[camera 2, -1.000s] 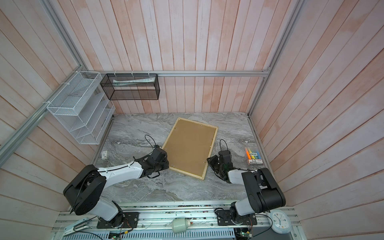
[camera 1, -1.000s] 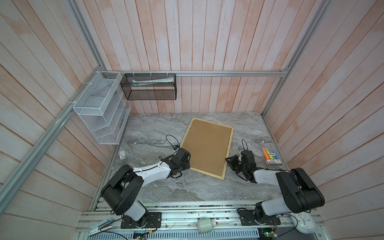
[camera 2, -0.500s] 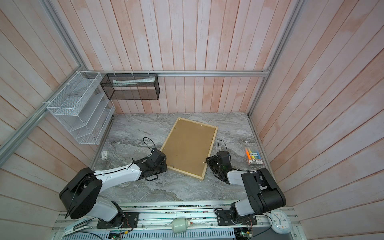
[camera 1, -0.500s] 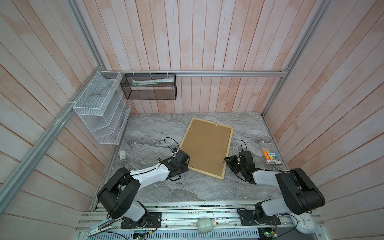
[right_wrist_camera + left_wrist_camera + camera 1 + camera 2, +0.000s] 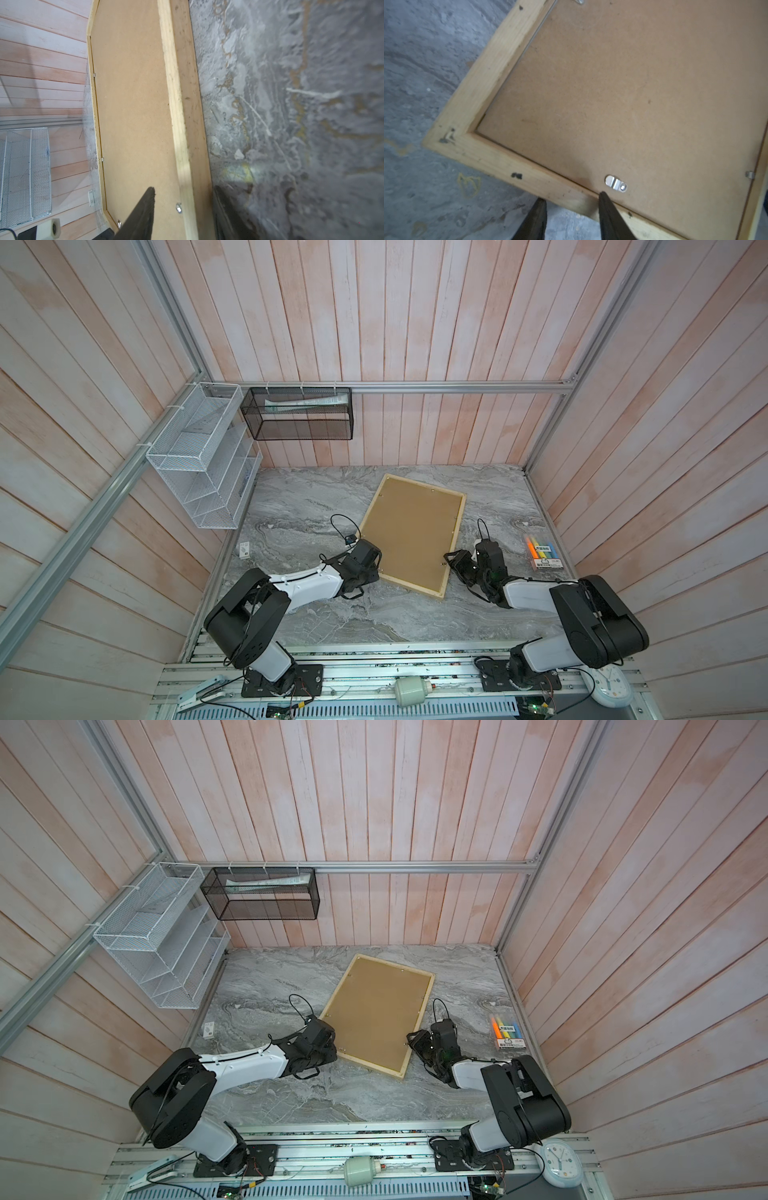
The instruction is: Put the photo into the frame
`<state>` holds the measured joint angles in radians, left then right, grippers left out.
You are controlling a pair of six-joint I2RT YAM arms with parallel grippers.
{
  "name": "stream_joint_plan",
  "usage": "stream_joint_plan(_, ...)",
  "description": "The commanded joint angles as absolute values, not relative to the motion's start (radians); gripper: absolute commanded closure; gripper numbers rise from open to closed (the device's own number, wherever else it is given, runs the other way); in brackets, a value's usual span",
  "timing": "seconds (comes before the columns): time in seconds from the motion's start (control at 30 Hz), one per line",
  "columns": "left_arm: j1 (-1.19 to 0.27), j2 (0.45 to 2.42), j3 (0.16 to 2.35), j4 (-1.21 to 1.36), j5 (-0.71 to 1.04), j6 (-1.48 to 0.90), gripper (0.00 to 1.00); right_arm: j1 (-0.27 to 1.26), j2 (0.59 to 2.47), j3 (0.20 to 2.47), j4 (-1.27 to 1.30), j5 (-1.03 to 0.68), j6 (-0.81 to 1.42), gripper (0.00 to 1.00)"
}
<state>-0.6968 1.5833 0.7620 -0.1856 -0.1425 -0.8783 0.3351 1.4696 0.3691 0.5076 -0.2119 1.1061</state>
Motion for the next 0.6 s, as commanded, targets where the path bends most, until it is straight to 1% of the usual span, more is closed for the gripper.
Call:
stream_joint_plan(0.0, -0.655, 1.632, 0.779, -0.150, -0.138, -0.830, 0.57, 0.356, 1.480, 0.376, 0.511, -0.230, 1.107, 0.55)
stream_joint_plan(0.27, -0.534, 1.742, 0.840, -0.077, -0.088, -0.676, 0.57, 0.392, 1.488, 0.374, 0.518, -0.216, 1.115, 0.57)
stream_joint_plan(0.37, -0.476, 1.777, 0.879, -0.067, -0.035, -0.627, 0.58, 0.402, 1.480, 0.381, 0.513, -0.213, 1.107, 0.57)
stream_joint_plan(0.43, -0.475, 1.776, 0.914, -0.081, -0.025, -0.583, 0.58, 0.404, 1.466, 0.390, 0.507, -0.209, 1.091, 0.57)
stream_joint_plan(0.57, -0.503, 1.750, 0.950, -0.123, -0.066, -0.579, 0.57, 0.406, 1.457, 0.445, 0.453, -0.226, 1.016, 0.57)
